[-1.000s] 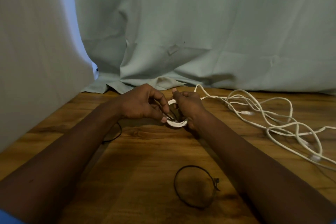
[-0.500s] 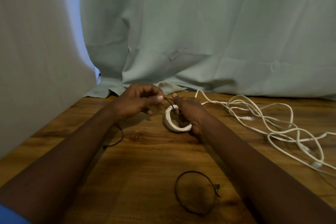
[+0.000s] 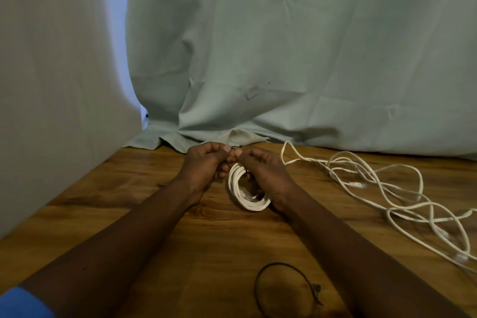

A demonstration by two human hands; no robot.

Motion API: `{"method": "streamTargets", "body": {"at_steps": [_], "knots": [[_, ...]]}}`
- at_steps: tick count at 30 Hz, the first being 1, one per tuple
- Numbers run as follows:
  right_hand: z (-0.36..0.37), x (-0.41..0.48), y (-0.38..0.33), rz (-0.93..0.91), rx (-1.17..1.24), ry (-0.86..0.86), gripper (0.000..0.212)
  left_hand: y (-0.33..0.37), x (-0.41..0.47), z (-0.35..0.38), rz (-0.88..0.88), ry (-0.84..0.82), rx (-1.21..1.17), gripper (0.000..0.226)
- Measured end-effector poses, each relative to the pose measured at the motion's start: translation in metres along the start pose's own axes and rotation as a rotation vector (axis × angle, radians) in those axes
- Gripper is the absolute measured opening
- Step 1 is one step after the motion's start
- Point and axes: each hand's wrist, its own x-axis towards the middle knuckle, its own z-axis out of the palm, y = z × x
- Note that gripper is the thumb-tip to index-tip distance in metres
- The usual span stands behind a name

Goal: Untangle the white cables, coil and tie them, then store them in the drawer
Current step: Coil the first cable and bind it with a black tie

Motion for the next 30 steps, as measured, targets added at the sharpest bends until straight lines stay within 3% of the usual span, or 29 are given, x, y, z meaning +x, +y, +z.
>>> {"method": "streamTargets", "body": {"at_steps": [6,12,19,25,30], "knots": [[-0.001,0.001,0.002,0.045,0.066,-0.023,0.012,0.013,0.005,-0.009,-0.104,-0.029,-0.259,0.013],[0.002,0.003,0.006,0.088,0.141,-0.047,0.015,0.02,0.008,-0.011,-0.085,-0.003,-0.29,0.017],[0.001,0.006,0.01,0.112,0.139,0.022,0.009,0.016,0.003,-0.013,0.003,-0.151,-0.007,0.013],[-0.002,0.005,0.007,0.108,0.203,0.009,0.027,0.011,0.002,-0.009,0.079,-0.182,0.099,0.016],[-0.001,0.007,0.008,0.151,0.203,0.016,0.015,0.016,0.006,-0.022,0.099,-0.24,0.209,0.011]]}}
